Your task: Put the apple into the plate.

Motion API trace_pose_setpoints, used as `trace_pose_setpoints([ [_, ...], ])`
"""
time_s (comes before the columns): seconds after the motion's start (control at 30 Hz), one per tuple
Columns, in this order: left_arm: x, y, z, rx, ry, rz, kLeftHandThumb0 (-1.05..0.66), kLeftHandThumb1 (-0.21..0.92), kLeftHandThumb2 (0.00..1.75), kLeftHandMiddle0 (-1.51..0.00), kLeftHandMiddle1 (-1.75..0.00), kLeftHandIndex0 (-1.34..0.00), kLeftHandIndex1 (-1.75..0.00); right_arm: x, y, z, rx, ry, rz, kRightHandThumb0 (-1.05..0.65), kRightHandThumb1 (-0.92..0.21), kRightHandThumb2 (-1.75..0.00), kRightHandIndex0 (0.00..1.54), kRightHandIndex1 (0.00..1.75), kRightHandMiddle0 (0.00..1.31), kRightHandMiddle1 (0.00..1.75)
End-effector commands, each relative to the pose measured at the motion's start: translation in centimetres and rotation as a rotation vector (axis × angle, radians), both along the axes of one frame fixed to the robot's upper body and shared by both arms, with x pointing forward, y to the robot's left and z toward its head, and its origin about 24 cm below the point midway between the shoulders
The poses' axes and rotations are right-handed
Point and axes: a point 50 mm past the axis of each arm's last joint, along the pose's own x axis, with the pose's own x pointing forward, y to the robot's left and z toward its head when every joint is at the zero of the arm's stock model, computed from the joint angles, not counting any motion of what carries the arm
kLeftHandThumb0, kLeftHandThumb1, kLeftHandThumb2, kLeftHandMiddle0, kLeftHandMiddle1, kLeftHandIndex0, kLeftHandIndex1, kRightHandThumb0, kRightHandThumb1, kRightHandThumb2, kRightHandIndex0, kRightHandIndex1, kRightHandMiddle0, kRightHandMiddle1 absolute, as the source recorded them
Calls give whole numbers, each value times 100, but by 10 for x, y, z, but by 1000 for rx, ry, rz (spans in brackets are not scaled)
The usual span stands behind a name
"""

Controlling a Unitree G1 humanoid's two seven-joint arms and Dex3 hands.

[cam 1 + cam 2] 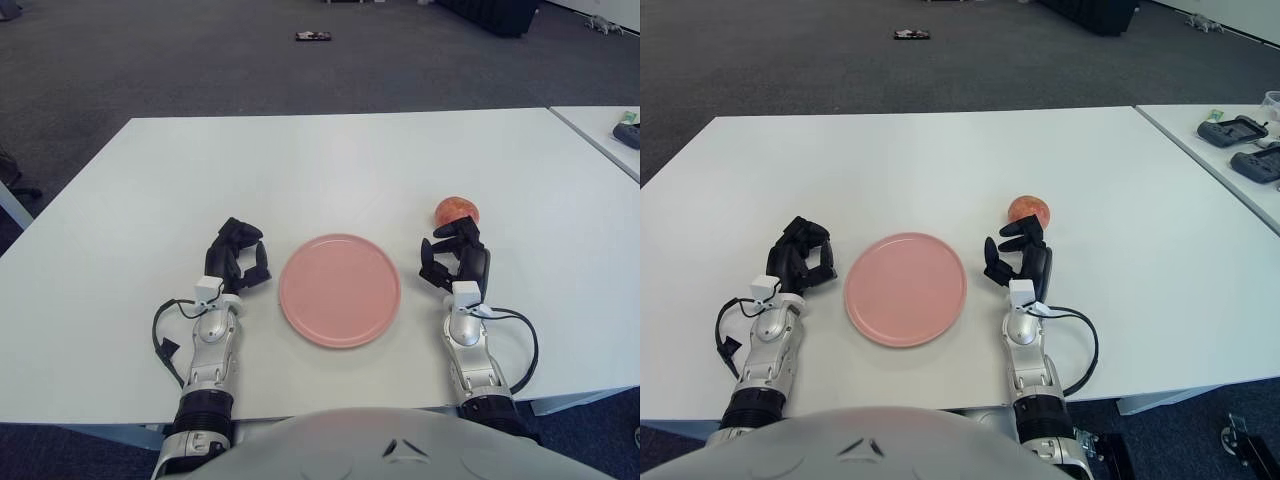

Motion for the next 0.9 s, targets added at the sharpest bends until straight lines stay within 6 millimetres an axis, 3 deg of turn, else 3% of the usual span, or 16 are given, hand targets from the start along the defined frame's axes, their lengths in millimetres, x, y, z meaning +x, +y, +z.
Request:
trace_pose_setpoints([
  [0.0, -7, -2, -15, -12, 87, -1, -49, 30, 135, -127, -175, -63, -175, 18, -10, 25, -144, -109, 50, -36, -85, -62, 20, 128, 23, 175],
  [0.03, -7, -2, -15, -12, 87, -2, -49, 30, 135, -127, -175, -63, -175, 23, -13, 29, -185, -111, 55, -36, -86, -60, 16, 127, 22, 175],
  [0.1, -7, -2, -15, -12, 88, -4, -49, 30, 135, -126, -175, -63, -175, 29, -18, 32, -251, -106, 58, -53, -75, -84, 7, 108, 9, 151],
  [0.2, -7, -2, -15, -10, 87, -7, -49, 30, 136, -126, -175, -63, -175, 31, -20, 31, -307, -90, 54, -66, -64, -94, 2, 79, 3, 127],
  [0.33, -7, -2, -15, -10, 85, -1, -49, 29, 136, -126, -175, -63, -175, 33, -23, 31, -364, -51, 53, -74, -59, -94, 0, 50, 1, 105],
  [0.4, -7, -3, -15, -15, 88, 7, -49, 29, 136, -126, -175, -63, -175, 38, -25, 36, -419, -19, 64, -78, -55, -92, 0, 24, 0, 83],
  [0.47, -7, -3, -15, -18, 90, 10, -49, 29, 136, -126, -175, -63, -175, 41, -26, 40, -451, 0, 70, -81, -53, -90, 0, 12, 0, 62],
  [0.7, -7, -3, -15, -16, 94, 16, -49, 29, 136, -125, -175, -63, -175, 56, -25, 54, -522, 71, 76, -89, -48, -85, 0, 1, 0, 11],
  [0.87, -7, -3, -15, -17, 96, 19, -49, 30, 135, -124, -175, -63, -175, 65, -26, 61, -575, 136, 66, -92, -45, -83, 0, 0, 0, 2],
])
